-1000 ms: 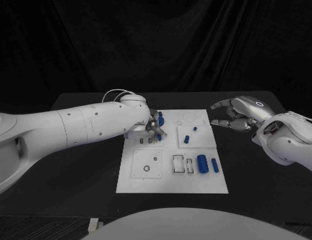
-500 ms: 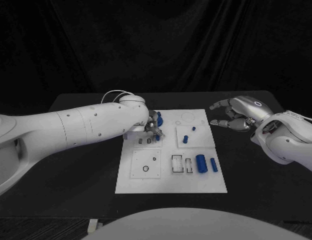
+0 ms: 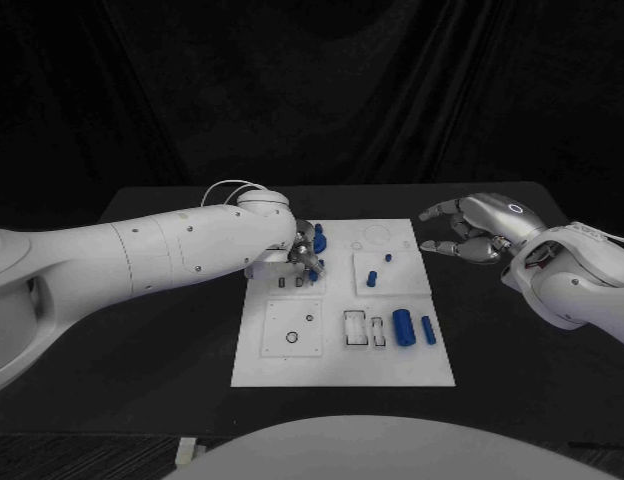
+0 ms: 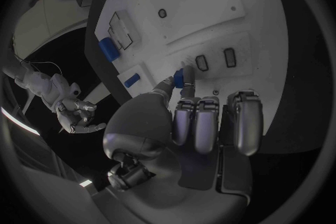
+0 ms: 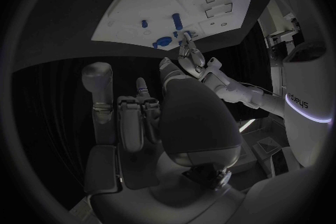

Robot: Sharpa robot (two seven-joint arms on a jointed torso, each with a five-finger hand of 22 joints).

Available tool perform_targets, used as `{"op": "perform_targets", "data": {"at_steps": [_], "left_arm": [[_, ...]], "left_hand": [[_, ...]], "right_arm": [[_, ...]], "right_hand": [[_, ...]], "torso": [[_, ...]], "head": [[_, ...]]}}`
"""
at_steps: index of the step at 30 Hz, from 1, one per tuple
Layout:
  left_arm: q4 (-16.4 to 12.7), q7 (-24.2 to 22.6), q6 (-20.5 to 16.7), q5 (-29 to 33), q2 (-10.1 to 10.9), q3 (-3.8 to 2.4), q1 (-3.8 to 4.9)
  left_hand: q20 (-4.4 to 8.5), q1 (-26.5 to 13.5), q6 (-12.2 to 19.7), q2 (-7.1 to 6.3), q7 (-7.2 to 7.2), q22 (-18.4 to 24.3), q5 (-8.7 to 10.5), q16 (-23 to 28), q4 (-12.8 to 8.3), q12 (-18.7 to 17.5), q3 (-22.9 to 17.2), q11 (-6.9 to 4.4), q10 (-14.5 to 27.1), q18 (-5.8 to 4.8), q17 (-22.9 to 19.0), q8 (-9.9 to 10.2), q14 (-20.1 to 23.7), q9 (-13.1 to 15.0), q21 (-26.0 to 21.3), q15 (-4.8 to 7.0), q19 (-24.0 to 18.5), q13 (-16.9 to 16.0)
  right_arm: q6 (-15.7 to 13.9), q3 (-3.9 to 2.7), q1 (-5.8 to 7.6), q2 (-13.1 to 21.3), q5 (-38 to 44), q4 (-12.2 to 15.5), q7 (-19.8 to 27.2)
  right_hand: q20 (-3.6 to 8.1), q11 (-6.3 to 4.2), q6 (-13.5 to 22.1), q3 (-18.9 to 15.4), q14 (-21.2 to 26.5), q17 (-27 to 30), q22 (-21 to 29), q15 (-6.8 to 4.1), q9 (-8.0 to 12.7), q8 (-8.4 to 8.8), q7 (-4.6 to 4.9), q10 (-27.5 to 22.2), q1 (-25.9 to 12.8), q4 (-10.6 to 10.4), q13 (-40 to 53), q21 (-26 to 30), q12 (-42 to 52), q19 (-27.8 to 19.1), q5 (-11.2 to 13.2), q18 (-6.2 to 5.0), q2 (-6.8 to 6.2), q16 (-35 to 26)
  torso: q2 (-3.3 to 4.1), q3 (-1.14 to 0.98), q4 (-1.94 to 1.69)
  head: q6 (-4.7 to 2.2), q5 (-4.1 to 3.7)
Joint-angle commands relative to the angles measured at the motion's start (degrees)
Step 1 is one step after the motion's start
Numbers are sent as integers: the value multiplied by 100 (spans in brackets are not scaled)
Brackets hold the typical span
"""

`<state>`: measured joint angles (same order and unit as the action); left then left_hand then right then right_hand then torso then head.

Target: Assemble the parts on the task board

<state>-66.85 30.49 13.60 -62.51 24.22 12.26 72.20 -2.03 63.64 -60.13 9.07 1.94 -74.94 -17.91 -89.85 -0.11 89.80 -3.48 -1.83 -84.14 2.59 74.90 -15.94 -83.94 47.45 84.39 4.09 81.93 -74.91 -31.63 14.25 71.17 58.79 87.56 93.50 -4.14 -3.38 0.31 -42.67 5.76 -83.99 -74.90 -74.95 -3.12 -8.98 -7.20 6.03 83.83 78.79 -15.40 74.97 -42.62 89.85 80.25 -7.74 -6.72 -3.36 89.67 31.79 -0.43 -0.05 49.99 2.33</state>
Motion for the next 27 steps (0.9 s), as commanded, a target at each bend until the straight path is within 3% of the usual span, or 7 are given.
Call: {"op": "perform_targets", "data": {"at_steps": [1, 7, 10, 18, 27], "left_arm": [[-13, -89, 85, 28, 10, 2, -22], [-21, -91, 75, 28, 41, 2, -24], [-30, -88, 71, 28, 61, 2, -26], [-118, -78, -66, 28, 160, 2, -29], [-233, 24, -223, 28, 316, 2, -29]], "left_hand": [[8, -104, -14, -186, -31, -582, -210, -15, -176, 20, -488, -44, -586, 10, 1510, 100, -606, 65, -46, 39, -33, -1509], [-3, -542, -60, -504, -14, -634, -547, -15, -447, 20, -1571, -16, -586, 5, 1510, 220, -606, 255, -58, 38, -2, -1509], [-2, -658, -68, -584, -8, -654, -621, -15, -524, 20, -1865, -13, -586, 3, 1510, 240, -606, 326, -57, 35, 13, -1509], [-5, -783, -76, -650, -2, -674, -590, -15, -571, 20, -2099, -9, -586, -1, 1510, 255, -606, 399, -56, 34, 29, -1509], [-3, -809, -89, -669, -6, -686, -596, -15, -597, 20, -2175, -17, -586, -3, 1510, 256, -606, 426, -52, 39, 40, -1509]], "right_arm": [[49, -3, -22, 0, 35, -8, -57], [67, -3, -38, -6, 35, -24, -70], [76, -3, -42, -6, 35, -25, -74], [93, -3, -51, -3, -197, -34, -18], [84, -3, -59, 5, -289, -26, 42]], "right_hand": [[0, 42, -42, -20, -601, -1510, -541, 39, 7, -24, 0, 617, 44, 11, 1503, 18, 15, 27, -19, -41, 27, 33], [-3, 45, -52, -18, -601, -1510, -535, 42, 15, -22, 2, 617, 68, 32, 1503, 49, 15, 20, -49, -45, 37, 33], [-5, 46, -58, -19, -601, -1510, -535, 45, 22, -19, 4, 617, 83, 47, 1503, 54, 15, 19, -85, -46, 42, 33], [-12, 52, -94, -34, -601, -1510, -530, 48, 77, 8, 14, 617, 95, 79, 1503, 117, 15, 17, -447, -52, 105, 33], [-16, 59, -103, -23, -601, -1510, -519, 54, 93, 17, 22, 617, 142, 122, 1503, 184, 15, 6, -527, -60, 112, 33]], "torso": [[6, 2, -1], [2, 0, -3], [4, -4, -4], [2, -1, 2], [3, -1, -2]], "head": [[1, -7], [1, -19], [1, -11], [1, 16], [1, 29]]}}
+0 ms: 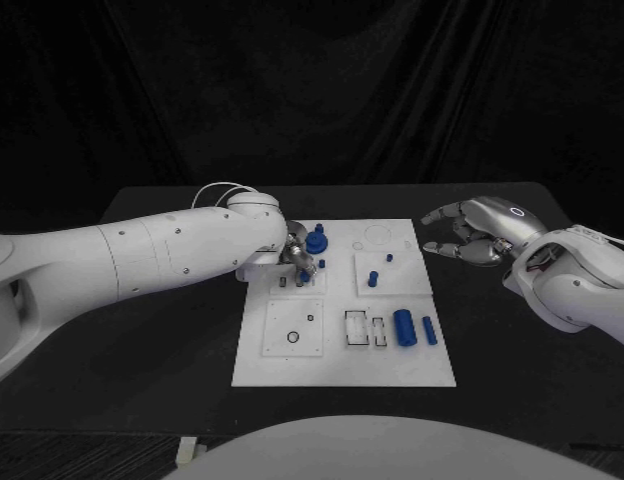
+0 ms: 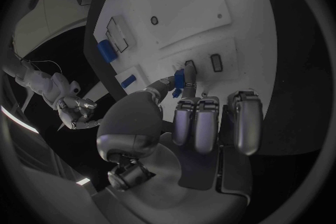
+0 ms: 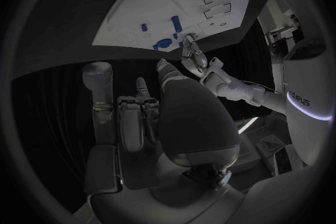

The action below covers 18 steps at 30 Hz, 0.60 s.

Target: Assemble the parts on the task board

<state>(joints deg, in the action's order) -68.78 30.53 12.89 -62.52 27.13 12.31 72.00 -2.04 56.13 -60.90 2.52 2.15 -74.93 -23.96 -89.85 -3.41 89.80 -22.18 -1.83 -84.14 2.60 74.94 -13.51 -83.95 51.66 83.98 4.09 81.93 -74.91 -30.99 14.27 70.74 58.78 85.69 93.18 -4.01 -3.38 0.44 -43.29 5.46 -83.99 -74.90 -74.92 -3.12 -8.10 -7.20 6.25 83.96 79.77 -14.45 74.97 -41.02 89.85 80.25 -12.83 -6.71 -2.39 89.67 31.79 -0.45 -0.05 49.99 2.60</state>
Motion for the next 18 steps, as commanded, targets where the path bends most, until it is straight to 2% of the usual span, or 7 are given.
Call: {"op": "perform_targets", "data": {"at_steps": [1, 11, 16, 18], "left_arm": [[-51, 38, -186, 28, 44, -4, -10], [-158, 197, -480, 66, 203, -3, -10], [-169, 323, -498, 566, 229, -3, -10], [-176, 349, -484, 658, 231, -3, -10]], "left_hand": [[-2, -67, -18, -18, -29, -694, 7, -15, -269, 20, -318, -18, -586, -5, 1506, 11, -605, 11, -6, 41, 47, -1509], [18, -242, -40, -55, -37, -785, -46, -15, -242, 20, -473, -35, -586, -30, 1506, 28, -605, 77, 53, 64, 147, -1509], [28, -289, -46, -56, -43, -830, -33, -15, -226, 20, -529, -44, -586, -44, 1506, 40, -605, 102, 85, 74, 198, -1509], [29, -289, -43, -56, -44, -821, -34, -15, -229, 20, -536, -45, -586, -41, 1506, 43, -605, 103, 78, 75, 190, -1509]], "right_arm": [[21, -4, -18, 6, -104, 6, 32], [35, -4, -44, 10, -113, -4, 60], [63, -4, -68, 12, -114, -12, 61], [67, -4, -72, 12, -114, -14, 64]], "right_hand": [[-15, 46, -40, 7, -601, -1510, -521, 54, 5, 16, 0, 604, 44, 26, 1503, 25, 15, 6, -18, -60, 14, 33], [-20, 52, -53, 29, -601, -1510, -519, 60, 24, 27, 8, 604, 99, 75, 1503, 56, 15, 2, -123, -63, 33, 33], [-21, 54, -58, 42, -601, -1510, -519, 62, 34, 32, 12, 604, 123, 96, 1503, 65, 15, 2, -180, -64, 48, 33], [-22, 56, -60, 49, -601, -1510, -518, 63, 39, 35, 13, 604, 134, 107, 1503, 75, 15, 1, -206, -65, 54, 33]], "torso": [[2, 2, -1], [3, -2, -12], [3, -5, -25], [3, -5, -18]], "head": [[1, 1], [1, 69], [1, 112], [1, 140]]}}
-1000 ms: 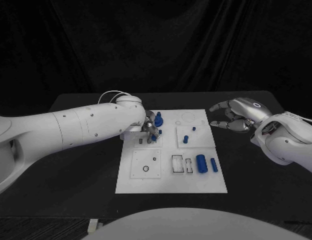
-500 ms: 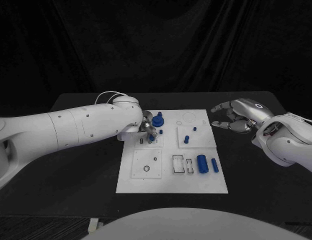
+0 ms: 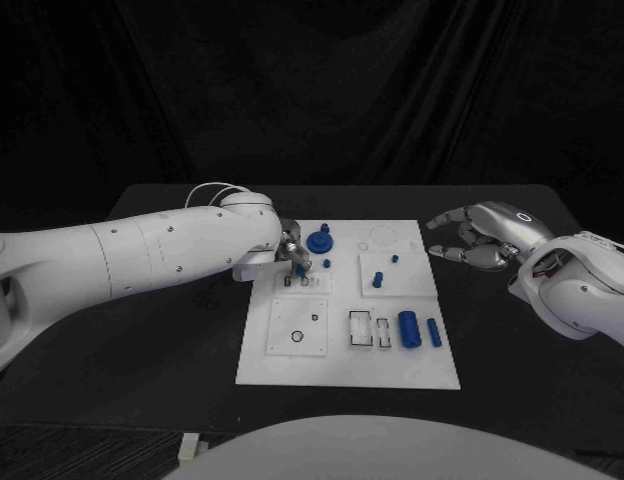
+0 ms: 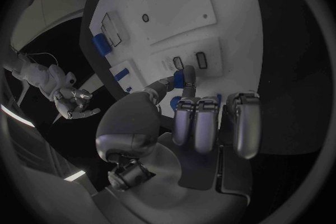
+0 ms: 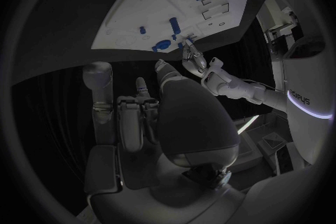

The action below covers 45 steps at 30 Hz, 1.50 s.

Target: Assemble the parts on the task board

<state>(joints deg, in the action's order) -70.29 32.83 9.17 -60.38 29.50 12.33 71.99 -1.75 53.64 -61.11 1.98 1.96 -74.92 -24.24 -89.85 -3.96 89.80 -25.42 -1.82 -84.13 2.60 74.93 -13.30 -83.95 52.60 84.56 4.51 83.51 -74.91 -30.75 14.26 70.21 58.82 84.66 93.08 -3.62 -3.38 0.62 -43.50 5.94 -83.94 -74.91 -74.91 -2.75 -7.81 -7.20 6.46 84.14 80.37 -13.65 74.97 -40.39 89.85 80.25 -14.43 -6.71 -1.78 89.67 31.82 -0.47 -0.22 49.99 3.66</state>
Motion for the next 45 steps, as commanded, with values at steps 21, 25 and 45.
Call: {"op": "perform_targets", "data": {"at_steps": [21, 25, 45], "left_arm": [[-116, 193, -222, 601, 35, -3, -11], [-131, 196, -219, 602, 47, -3, -12], [-201, 258, -174, 603, 116, -1, -57]], "left_hand": [[6, -64, -48, 24, -28, -808, -5, -15, -150, 20, -255, -49, -587, -37, 1507, 26, -605, 21, 7, 37, 25, -1509], [6, -65, -46, 27, -27, -803, -6, -15, -148, 20, -261, -49, -587, -35, 1507, 29, -605, 21, 2, 37, 20, -1509], [7, -69, -20, 30, -19, -768, -6, -15, -149, 20, -300, -44, -587, -24, 1507, 57, -605, 22, -29, 35, -10, -1509]], "right_arm": [[83, -4, -27, 57, -12, 22, 6], [88, -4, -27, 57, -12, 23, 1], [118, -4, -27, 45, -12, 14, -23]], "right_hand": [[-23, 39, -43, 11, -606, -1509, -518, 27, 15, 38, -6, 586, 90, 42, 1503, 22, 15, 0, -84, -66, 0, 33], [-23, 39, -43, 11, -606, -1509, -518, 27, 15, 38, -6, 586, 90, 42, 1503, 22, 15, 0, -84, -66, 0, 33], [-24, 40, -47, 15, -606, -1509, -516, 27, 19, 39, -6, 586, 99, 51, 1503, 36, 15, -2, -103, -68, 1, 33]], "torso": [[-3, 0, 14], [-7, 3, 24], [-3, 9, 21]], "head": [[1, 96], [1, 105], [1, 89]]}}
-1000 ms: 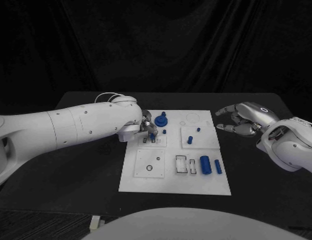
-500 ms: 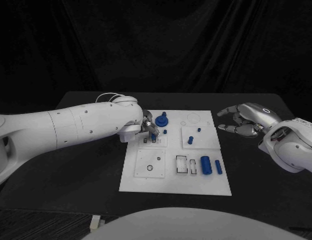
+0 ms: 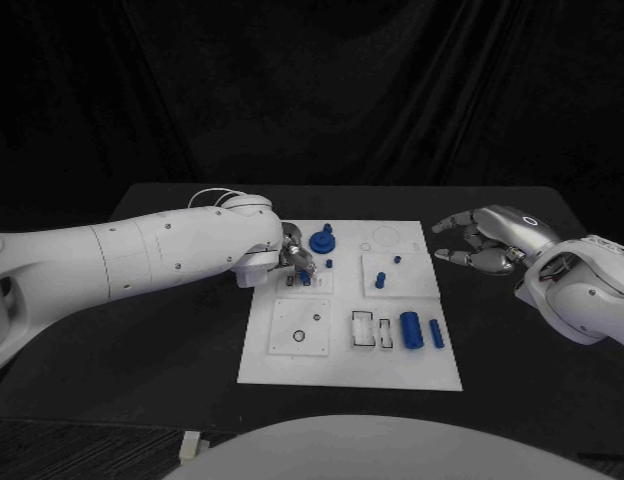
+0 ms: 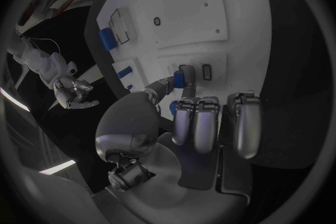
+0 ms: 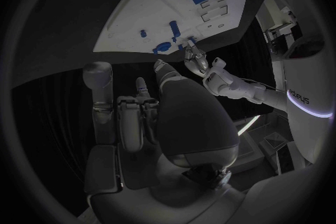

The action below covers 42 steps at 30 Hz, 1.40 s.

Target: Assemble the parts on the task board

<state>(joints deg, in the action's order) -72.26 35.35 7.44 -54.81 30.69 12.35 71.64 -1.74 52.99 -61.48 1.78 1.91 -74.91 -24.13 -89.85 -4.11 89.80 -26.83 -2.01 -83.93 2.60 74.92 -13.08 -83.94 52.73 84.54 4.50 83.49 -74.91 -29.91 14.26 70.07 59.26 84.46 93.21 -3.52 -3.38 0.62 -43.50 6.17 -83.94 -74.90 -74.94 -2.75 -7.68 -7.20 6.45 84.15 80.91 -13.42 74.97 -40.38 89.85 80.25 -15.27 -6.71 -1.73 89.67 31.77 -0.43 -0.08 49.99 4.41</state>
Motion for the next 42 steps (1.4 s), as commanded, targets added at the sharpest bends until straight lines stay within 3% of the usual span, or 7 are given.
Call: {"op": "perform_targets", "data": {"at_steps": [1, 26, 27, 29, 32, 35, 42], "left_arm": [[-3, 6, -2, 47, -2, -4, -29], [-3, -16, 13, 46, 9, -3, -125], [1, -18, 16, 46, 8, -3, -126], [9, -22, 20, 46, 7, -3, -127], [16, -24, 26, 46, 5, -3, -130], [26, -21, 39, 46, 3, -3, -132], [73, -14, 64, 46, -4, -3, -138]], "left_hand": [[6, -4, 17, 51, -15, -769, -18, -15, -134, 20, -159, -25, -607, -24, 1508, 34, -606, 9, -27, 36, -7, -1509], [4, -14, 27, 57, -5, -740, 29, -15, -128, 20, -192, -17, -607, -15, 1508, 55, -606, 16, -56, 31, -34, -1509], [-1, -36, 28, 55, -1, -736, 145, -15, -107, 20, -192, -12, -607, -14, 1508, 68, -606, 23, -64, 25, -39, -1509], [-14, -165, 8, 59, 3, -732, 896, -15, 70, 20, -55, -3, -607, -12, 1508, 119, -606, 38, -85, 14, -45, -1509], [-29, -340, 5, 17, 34, -728, 1411, -15, 349, 20, 239, 23, -607, -9, 1508, 214, -606, 16, -108, -7, -52, -1509], [-54, -406, 23, -15, 67, -712, 1588, -15, 572, 20, 519, 52, -607, -1, 1508, 337, -606, -26, -141, -30, -72, -1509], [-91, -492, 95, -21, 119, -690, 1768, -15, 870, 20, 873, 101, -607, 12, 1508, 495, -606, -53, -190, -74, -106, -1509]], "right_arm": [[41, -4, -14, 2, 9, 1, -35], [105, -4, -16, -8, 9, -13, -50], [107, -4, -16, -8, 9, -13, -50], [109, -4, -17, -9, 9, -15, -50], [113, -4, -19, -9, 9, -15, -51], [118, -4, -21, -10, 9, -16, -51], [128, -4, -28, -15, 9, -20, -49]], "right_hand": [[-24, 39, -47, -7, -606, -1510, -513, 27, 6, 39, -6, 585, 45, 28, 1503, 34, 15, -2, -19, -68, -4, 33], [-25, 40, -53, -7, -606, -1510, -514, 27, 9, 39, -7, 585, 46, 32, 1503, 34, 15, -2, -25, -68, -4, 33], [-25, 40, -53, -7, -606, -1510, -514, 27, 9, 39, -7, 585, 46, 32, 1503, 34, 15, -2, -25, -68, -4, 33], [-25, 40, -53, -7, -606, -1510, -514, 27, 9, 39, -7, 585, 46, 32, 1503, 34, 15, -2, -25, -68, -4, 33], [-25, 40, -53, -7, -606, -1510, -514, 27, 9, 39, -7, 585, 46, 32, 1503, 34, 15, -2, -25, -68, -4, 33], [-25, 40, -53, -7, -606, -1510, -514, 27, 9, 39, -7, 585, 46, 32, 1503, 34, 15, -2, -25, -68, -4, 33], [-25, 40, -61, -6, -606, -1510, -513, 28, 14, 39, -6, 585, 47, 38, 1503, 39, 15, -2, -29, -69, -4, 33]], "torso": [[1, 7, 6], [-1, 4, 8], [0, 3, 6], [1, 2, 7], [2, 3, 8], [4, 2, 5], [2, 2, 6]], "head": [[1, 12], [1, 6], [1, 5], [1, 10], [1, 11], [1, 11], [1, 11]]}}
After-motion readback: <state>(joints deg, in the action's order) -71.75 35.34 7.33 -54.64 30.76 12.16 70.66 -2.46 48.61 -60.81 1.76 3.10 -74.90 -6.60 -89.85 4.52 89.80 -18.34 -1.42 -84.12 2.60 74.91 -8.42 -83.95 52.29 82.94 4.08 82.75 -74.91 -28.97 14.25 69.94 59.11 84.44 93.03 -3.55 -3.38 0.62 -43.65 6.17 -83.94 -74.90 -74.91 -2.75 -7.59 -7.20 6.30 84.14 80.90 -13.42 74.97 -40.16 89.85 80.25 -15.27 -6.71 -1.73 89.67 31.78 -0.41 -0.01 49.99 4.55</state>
